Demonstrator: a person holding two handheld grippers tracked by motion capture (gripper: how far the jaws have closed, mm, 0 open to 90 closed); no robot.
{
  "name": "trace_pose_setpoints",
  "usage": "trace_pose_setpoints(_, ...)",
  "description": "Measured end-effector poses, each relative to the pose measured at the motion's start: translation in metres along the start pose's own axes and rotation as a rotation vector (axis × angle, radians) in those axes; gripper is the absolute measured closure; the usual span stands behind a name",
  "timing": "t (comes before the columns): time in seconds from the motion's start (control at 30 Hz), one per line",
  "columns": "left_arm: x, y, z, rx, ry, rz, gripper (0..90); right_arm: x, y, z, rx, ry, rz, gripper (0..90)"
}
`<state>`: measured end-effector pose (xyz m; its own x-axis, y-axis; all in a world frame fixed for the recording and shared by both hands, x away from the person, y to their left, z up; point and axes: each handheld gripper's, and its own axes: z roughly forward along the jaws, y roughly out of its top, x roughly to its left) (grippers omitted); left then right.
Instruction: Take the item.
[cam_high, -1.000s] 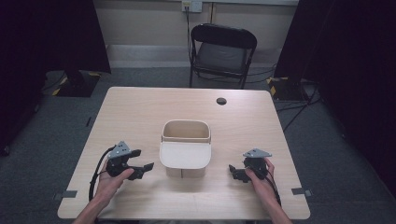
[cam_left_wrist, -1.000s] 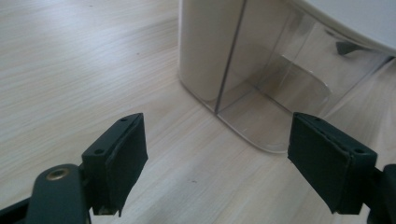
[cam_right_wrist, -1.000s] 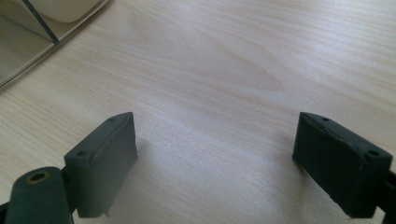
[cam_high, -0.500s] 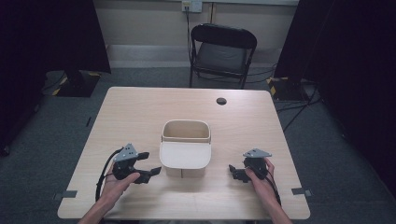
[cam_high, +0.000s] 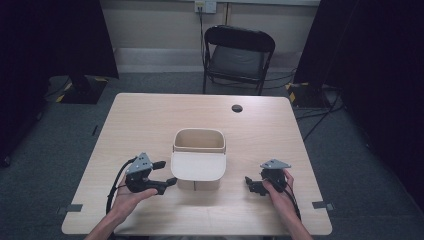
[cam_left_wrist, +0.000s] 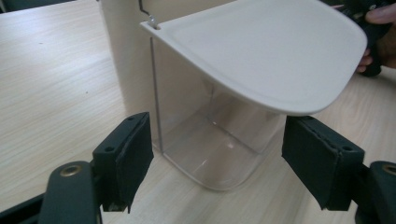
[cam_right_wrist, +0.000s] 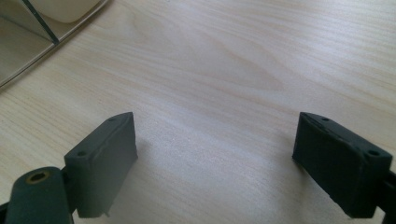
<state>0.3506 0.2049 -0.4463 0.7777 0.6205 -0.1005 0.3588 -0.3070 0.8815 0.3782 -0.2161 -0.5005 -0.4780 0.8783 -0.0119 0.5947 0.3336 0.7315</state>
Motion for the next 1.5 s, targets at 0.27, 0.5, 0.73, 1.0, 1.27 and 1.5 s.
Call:
trace_pose_setpoints(0.27, -0.004, 0.001, 0.001, -0.01, -0.005, 0.017, 26.0, 0.0, 0.0, 0.0, -0.001, 0.0, 0.0, 12.7)
trace_pose_setpoints(0.5, -0.002, 0.002, -0.001, -0.033, -0.029, -0.004, 25.3, 0.0, 0.0, 0.0, -0.001, 0.0, 0.0, 12.7)
trace_pose_setpoints(0.73, -0.003, 0.003, -0.002, -0.039, -0.03, -0.015, 25.0, 0.0, 0.0, 0.0, 0.0, 0.0, 0.0, 12.8)
trace_pose_setpoints(1.0, -0.005, 0.006, -0.002, -0.055, -0.031, -0.004, 23.6, 0.0, 0.0, 0.0, 0.0, 0.001, 0.0, 12.8)
trace_pose_setpoints(1.27, -0.005, 0.008, -0.003, -0.066, -0.033, -0.003, 20.2, 0.0, 0.0, 0.0, 0.0, 0.001, 0.0, 12.8)
trace_pose_setpoints(1.5, -0.007, 0.011, -0.001, -0.071, -0.035, 0.009, 19.6, 0.0, 0.0, 0.0, 0.0, 0.0, 0.0, 12.7)
